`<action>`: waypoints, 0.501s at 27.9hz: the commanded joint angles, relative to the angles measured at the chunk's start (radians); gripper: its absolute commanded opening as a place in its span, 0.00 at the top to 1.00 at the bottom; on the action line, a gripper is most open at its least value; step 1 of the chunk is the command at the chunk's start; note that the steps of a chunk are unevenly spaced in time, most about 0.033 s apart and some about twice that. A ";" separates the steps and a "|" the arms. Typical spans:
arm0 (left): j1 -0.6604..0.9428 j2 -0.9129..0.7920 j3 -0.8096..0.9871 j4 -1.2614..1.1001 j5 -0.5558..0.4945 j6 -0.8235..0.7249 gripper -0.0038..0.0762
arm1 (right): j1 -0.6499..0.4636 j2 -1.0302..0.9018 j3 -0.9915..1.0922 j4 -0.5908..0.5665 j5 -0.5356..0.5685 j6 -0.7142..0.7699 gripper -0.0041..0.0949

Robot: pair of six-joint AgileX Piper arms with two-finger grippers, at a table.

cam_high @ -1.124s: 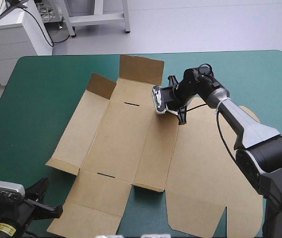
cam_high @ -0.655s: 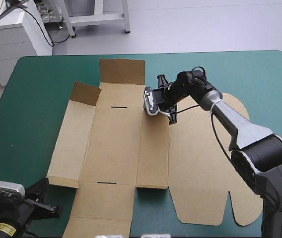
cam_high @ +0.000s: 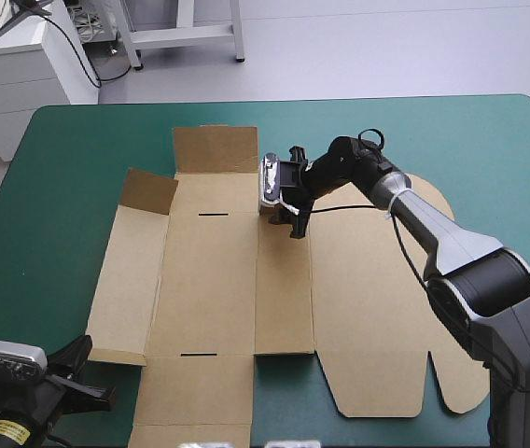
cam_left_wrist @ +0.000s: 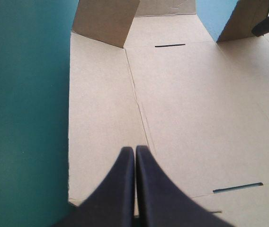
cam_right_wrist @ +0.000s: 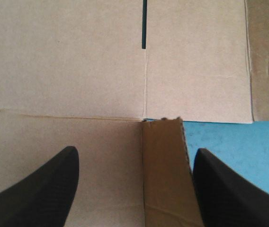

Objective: Fold the box

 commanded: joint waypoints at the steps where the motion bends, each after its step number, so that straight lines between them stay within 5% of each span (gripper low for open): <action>1: -0.004 0.016 -0.024 -0.014 -0.071 0.001 0.96 | 0.000 -0.120 -0.051 0.034 -0.016 0.208 0.28; 6: -0.004 0.016 -0.024 -0.014 -0.071 0.001 0.96 | 0.000 -0.182 -0.058 -0.131 -0.007 0.742 0.54; 10: -0.004 0.016 -0.024 -0.014 -0.071 0.001 0.96 | 0.000 -0.199 -0.058 -0.353 0.070 1.028 0.96; 14: -0.004 0.016 -0.024 -0.013 -0.071 0.001 0.96 | 0.000 -0.208 -0.055 -0.490 0.134 1.284 0.96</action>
